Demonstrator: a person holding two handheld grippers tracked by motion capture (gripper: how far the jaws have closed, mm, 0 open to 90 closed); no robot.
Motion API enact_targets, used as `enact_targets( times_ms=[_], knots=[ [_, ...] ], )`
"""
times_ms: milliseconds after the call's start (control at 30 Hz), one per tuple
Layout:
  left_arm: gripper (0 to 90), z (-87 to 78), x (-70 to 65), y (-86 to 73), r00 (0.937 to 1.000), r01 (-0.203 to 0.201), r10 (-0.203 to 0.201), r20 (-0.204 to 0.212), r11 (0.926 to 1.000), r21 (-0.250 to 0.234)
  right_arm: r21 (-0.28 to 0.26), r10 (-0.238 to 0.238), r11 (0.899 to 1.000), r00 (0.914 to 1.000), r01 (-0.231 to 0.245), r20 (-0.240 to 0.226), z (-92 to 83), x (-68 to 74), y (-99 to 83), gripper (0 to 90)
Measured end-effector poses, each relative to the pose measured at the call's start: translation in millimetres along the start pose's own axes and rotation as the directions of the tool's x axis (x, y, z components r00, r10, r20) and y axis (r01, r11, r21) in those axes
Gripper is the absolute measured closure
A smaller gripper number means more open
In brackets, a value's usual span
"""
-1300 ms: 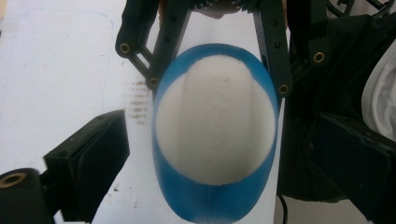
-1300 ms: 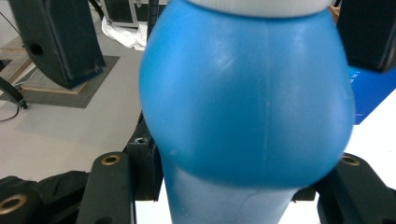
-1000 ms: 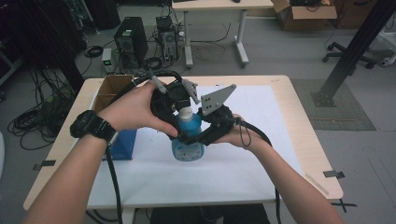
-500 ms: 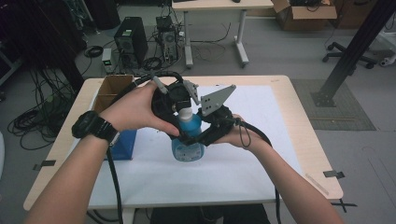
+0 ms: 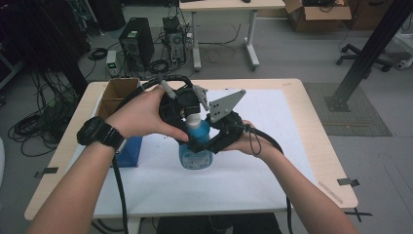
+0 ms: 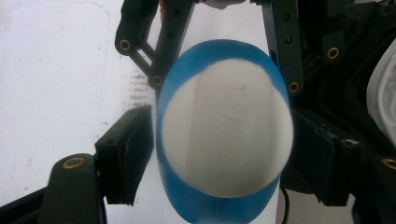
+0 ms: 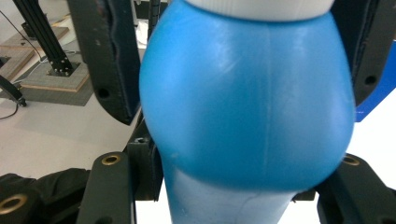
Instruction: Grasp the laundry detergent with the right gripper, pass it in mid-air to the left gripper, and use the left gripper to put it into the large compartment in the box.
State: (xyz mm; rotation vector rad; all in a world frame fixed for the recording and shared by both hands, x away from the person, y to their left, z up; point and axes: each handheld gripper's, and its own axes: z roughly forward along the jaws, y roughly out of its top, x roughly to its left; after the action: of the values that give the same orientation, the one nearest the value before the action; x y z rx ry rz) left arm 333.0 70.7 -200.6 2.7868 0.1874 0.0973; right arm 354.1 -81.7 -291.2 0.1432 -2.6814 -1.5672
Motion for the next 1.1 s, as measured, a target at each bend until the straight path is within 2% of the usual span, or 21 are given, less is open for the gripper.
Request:
enact_targets(
  times_ms=[633, 833, 1000, 1100],
  knots=[
    [37.1, 1.7, -0.8, 2.2, 0.9999, -0.011, 0.011, -0.007, 0.9998, 0.016, 0.004, -0.001, 1.0, 1.0, 0.001, 0.003, -0.1, 0.5, -1.1, 42.6],
    [37.5, 0.9, -1.7, 2.8, 0.9998, -0.011, 0.012, -0.014, 0.9998, 0.014, 0.005, 0.0, 1.0, 1.0, 0.0, 0.004, -0.6, 0.8, -0.3, 42.6],
    [37.8, -0.1, -1.9, 4.6, 0.9999, -0.001, 0.001, -0.011, 0.9997, 0.026, 0.006, 0.0, 1.0, 1.0, 0.0, 0.001, -1.0, 0.8, 0.4, 42.5],
    [38.0, -1.4, -2.0, 7.6, 1.0, 0.009, -0.009, -0.003, 0.9983, 0.057, 0.008, 0.003, 1.0, 0.9999, -0.003, -0.01, -0.8, 1.1, 0.9, 42.0]
  ],
)
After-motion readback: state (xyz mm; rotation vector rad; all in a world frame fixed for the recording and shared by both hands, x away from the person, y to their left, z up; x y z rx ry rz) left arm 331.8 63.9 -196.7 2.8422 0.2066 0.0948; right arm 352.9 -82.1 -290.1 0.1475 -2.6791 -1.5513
